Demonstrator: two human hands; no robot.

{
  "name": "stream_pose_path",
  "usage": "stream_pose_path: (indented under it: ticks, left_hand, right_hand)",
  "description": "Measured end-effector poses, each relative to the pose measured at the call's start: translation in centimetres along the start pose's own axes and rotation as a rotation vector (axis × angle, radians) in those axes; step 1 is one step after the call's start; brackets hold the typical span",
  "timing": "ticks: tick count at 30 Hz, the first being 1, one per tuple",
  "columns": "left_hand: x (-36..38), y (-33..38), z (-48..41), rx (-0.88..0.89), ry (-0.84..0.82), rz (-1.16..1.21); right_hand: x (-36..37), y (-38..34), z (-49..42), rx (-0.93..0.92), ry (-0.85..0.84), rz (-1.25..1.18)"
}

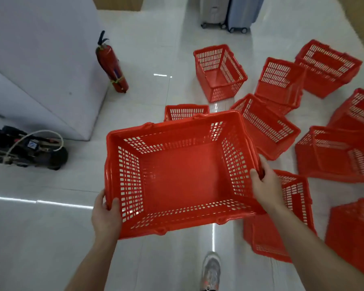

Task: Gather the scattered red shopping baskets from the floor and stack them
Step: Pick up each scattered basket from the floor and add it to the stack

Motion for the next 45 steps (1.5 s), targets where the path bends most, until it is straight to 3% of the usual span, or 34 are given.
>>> stream_pose_path:
  ticks: [7,16,26,30,38,42,45]
  left_hand:
    - [3.2,7.1,2.5,-0.122,0.038,0.2]
    - [9.6,10.6,-1.0,-0.304,0.167,0.338]
    - [20.8,9.7,-4.5,-0.476,0.283,0.434]
    - [25.5,8.9,-4.9,-0.572,0.405,0.413]
    - [38.0,7.2,-2.0,-0.748,0.524,0.405]
    - [42.5,5.6,-2.3,-0.829,0.531,0.353]
    - [42.9,3.8,-4.5,-0.845,0.586,0.277]
  right_hand:
    - [-2.0,-3.7,-15.6,-0.059,-0.141,0.063]
    - [4.3,-8.0,-32.4,-0.225,-0.288,0.121]
    - [14.9,-3.4,-46.1,-0.255,-0.543,0.162]
    - [20.0,-1.9,-50.6,-0.393,-0.617,0.124]
    - [28.8,4.1,-59.0,-0.471,-0.857,0.233]
    - [33.2,5.6,-60.1,-0.532,-0.896,0.218]
    - [37.3,5.1,-61.0,-0.514,-0.851,0.065]
Point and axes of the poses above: each hand's wrist, its own z-axis away from the middle knuckle, its own x-axis out of the palm, y = z × x, the point moved 9 cm from there along -z, towards the middle knuckle, and after that the axes turned 13 degrees about -x, right-handed, at the moved point
